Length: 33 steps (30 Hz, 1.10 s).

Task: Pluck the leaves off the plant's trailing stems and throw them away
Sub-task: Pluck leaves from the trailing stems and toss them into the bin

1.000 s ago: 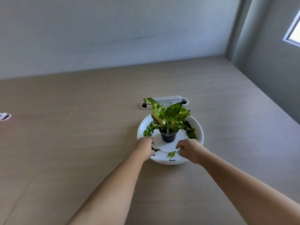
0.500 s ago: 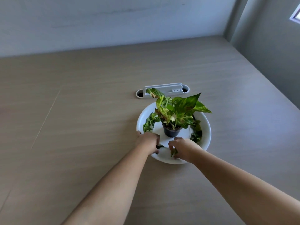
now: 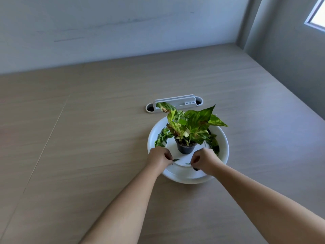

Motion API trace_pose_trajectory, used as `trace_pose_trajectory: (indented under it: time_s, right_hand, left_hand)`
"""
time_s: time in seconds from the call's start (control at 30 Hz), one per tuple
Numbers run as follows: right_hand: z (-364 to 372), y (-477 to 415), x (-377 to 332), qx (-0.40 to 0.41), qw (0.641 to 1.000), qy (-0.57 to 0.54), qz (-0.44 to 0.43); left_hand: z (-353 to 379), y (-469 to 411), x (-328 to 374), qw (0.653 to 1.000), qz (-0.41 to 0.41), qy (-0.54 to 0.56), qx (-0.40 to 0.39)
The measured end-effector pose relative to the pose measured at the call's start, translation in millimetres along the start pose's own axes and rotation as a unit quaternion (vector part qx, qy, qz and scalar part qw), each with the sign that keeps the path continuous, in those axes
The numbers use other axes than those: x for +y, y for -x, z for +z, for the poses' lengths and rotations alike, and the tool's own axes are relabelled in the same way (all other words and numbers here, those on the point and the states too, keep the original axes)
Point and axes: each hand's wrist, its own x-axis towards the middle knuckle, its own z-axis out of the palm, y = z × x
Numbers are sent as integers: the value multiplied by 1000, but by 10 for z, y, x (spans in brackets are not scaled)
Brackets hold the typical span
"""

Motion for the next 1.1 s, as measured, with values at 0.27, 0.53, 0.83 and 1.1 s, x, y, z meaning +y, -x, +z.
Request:
trace_pose_trajectory:
  time_s: [0.27,0.53,0.83,1.1]
  right_hand:
    - [-206,124,16,23,992,-114,42]
    - [-685,557,513,92,988,-102,66]
    - [-1728,2175,2502,250,926,-167,227]
    - [-1889,4564,4605,380,796,-217,417]
  left_hand:
    - [-183,209,32,982,-74,166,44]
    - [287,468,761,993,1,118,-13]
    - [1670,854,2884,979,164,56,-106]
    - [3786,1915,4744,896,359,-60,-255]
